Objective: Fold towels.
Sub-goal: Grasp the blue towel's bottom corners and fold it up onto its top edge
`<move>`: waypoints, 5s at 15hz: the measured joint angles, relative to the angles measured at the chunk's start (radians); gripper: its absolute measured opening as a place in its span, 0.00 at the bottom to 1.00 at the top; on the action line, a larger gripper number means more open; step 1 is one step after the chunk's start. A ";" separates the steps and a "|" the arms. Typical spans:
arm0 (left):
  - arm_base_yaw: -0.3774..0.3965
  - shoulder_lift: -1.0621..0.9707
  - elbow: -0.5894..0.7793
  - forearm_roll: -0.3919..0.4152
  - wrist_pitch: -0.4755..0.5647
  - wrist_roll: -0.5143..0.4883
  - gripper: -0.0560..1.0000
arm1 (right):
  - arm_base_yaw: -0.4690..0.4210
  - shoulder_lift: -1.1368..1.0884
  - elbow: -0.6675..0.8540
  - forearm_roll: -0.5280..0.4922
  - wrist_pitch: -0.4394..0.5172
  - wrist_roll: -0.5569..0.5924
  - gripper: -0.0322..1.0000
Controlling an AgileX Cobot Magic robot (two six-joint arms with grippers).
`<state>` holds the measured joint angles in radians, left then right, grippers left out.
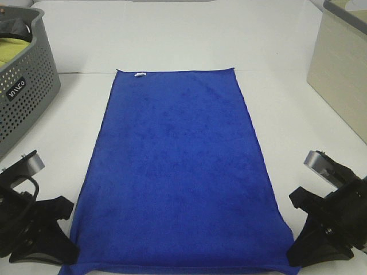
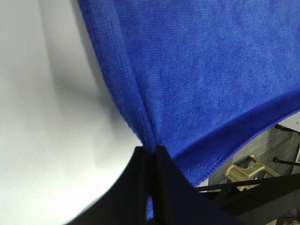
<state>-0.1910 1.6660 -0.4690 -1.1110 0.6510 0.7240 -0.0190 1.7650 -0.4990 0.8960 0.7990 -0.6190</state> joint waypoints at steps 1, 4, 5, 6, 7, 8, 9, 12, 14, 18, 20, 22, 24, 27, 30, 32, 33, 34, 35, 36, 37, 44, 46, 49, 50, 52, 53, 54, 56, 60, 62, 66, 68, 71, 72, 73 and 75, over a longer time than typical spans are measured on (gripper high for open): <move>0.000 -0.015 0.021 0.000 0.001 0.000 0.06 | 0.000 -0.002 0.010 -0.001 0.000 0.000 0.05; 0.000 -0.045 0.012 -0.004 0.006 -0.032 0.06 | 0.000 -0.021 -0.018 -0.001 -0.006 -0.018 0.05; 0.000 -0.046 -0.015 0.000 0.008 -0.055 0.06 | 0.000 -0.026 -0.052 -0.001 -0.005 -0.024 0.05; 0.000 -0.046 -0.060 0.005 0.009 -0.077 0.06 | 0.000 -0.026 -0.104 -0.002 0.003 -0.025 0.05; 0.000 -0.046 -0.113 0.012 0.009 -0.099 0.06 | 0.000 -0.026 -0.170 -0.004 0.012 -0.025 0.05; 0.000 -0.046 -0.179 0.025 0.001 -0.124 0.06 | 0.000 -0.026 -0.240 -0.012 0.018 -0.022 0.05; 0.000 -0.045 -0.238 0.046 -0.011 -0.151 0.06 | 0.000 -0.025 -0.319 -0.027 0.021 -0.011 0.05; 0.000 0.021 -0.433 0.137 -0.045 -0.214 0.06 | 0.000 0.052 -0.620 -0.083 0.078 0.046 0.05; 0.000 0.101 -0.577 0.182 -0.054 -0.226 0.06 | 0.000 0.153 -0.832 -0.097 0.143 0.062 0.05; 0.000 0.249 -0.842 0.244 -0.129 -0.229 0.06 | 0.000 0.371 -1.215 -0.103 0.221 0.114 0.05; 0.000 0.325 -0.961 0.258 -0.144 -0.228 0.06 | 0.000 0.470 -1.379 -0.105 0.242 0.141 0.05; 0.000 0.402 -1.057 0.260 -0.159 -0.212 0.06 | 0.000 0.562 -1.519 -0.107 0.254 0.162 0.05; 0.000 0.466 -1.131 0.278 -0.198 -0.199 0.06 | 0.000 0.642 -1.632 -0.107 0.247 0.167 0.05; 0.000 0.533 -1.202 0.292 -0.315 -0.180 0.06 | 0.000 0.742 -1.762 -0.106 0.204 0.167 0.05; 0.000 0.601 -1.256 0.292 -0.371 -0.145 0.06 | 0.017 0.807 -1.804 -0.106 0.122 0.162 0.05; 0.000 0.656 -1.296 0.293 -0.418 -0.142 0.06 | 0.043 0.835 -1.804 -0.119 0.037 0.149 0.05; 0.000 0.683 -1.324 0.293 -0.443 -0.142 0.06 | 0.056 0.847 -1.804 -0.136 -0.009 0.140 0.05; 0.000 0.720 -1.365 0.293 -0.461 -0.142 0.06 | 0.069 0.855 -1.804 -0.142 -0.049 0.138 0.05; 0.000 0.745 -1.391 0.293 -0.465 -0.140 0.06 | 0.080 0.865 -1.804 -0.148 -0.100 0.137 0.05; 0.000 0.771 -1.415 0.293 -0.466 -0.137 0.06 | 0.081 0.868 -1.804 -0.151 -0.131 0.135 0.05; 0.000 0.792 -1.430 0.293 -0.466 -0.137 0.06 | 0.081 0.877 -1.804 -0.152 -0.149 0.134 0.05; 0.000 0.824 -1.460 0.294 -0.499 -0.134 0.60 | 0.081 0.911 -1.804 -0.159 -0.162 0.134 0.39; 0.000 0.805 -1.460 0.334 -0.490 -0.134 0.73 | 0.080 0.880 -1.804 -0.218 -0.063 0.134 0.81; 0.014 0.772 -1.460 0.408 -0.312 -0.188 0.73 | 0.080 0.799 -1.804 -0.353 0.148 0.232 0.86; 0.024 0.770 -1.460 0.439 -0.217 -0.246 0.73 | 0.080 0.779 -1.804 -0.405 0.228 0.301 0.86; 0.054 0.770 -1.460 0.504 -0.042 -0.412 0.73 | 0.080 0.761 -1.806 -0.447 0.382 0.368 0.86; 0.067 0.769 -1.460 0.520 0.027 -0.490 0.73 | 0.080 0.761 -1.807 -0.447 0.404 0.374 0.86; 0.074 0.769 -1.460 0.529 0.088 -0.558 0.73 | 0.080 0.761 -1.807 -0.447 0.409 0.385 0.85; 0.077 0.769 -1.460 0.546 0.176 -0.622 0.73 | 0.080 0.761 -1.807 -0.455 0.411 0.430 0.84; 0.077 0.769 -1.460 0.590 0.313 -0.716 0.73 | 0.080 0.705 -1.631 -0.472 0.413 0.452 0.82; 0.076 0.769 -1.461 0.637 0.360 -0.754 0.73 | 0.080 0.702 -1.554 -0.444 0.413 0.442 0.81; 0.023 0.769 -1.440 0.662 0.336 -0.763 0.73 | 0.081 0.702 -1.490 -0.379 0.416 0.409 0.80; 0.006 0.769 -1.440 0.662 0.329 -0.763 0.73 | 0.081 0.706 -1.490 -0.367 0.416 0.407 0.79; -0.011 0.772 -1.440 0.660 0.315 -0.791 0.72 | 0.083 0.731 -1.490 -0.335 0.422 0.400 0.68; -0.011 0.774 -1.440 0.660 0.315 -0.798 0.68 | 0.086 0.737 -1.490 -0.329 0.423 0.399 0.62; -0.011 0.777 -1.440 0.660 0.315 -0.802 0.61 | 0.095 0.739 -1.490 -0.329 0.423 0.399 0.52; -0.011 0.782 -1.440 0.666 0.323 -0.805 0.34 | 0.105 0.748 -1.490 -0.336 0.423 0.415 0.23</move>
<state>-0.2020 2.4480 -1.9090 -0.4450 0.9740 -0.0810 0.0860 2.5130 -1.9890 0.5600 1.2220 -0.2040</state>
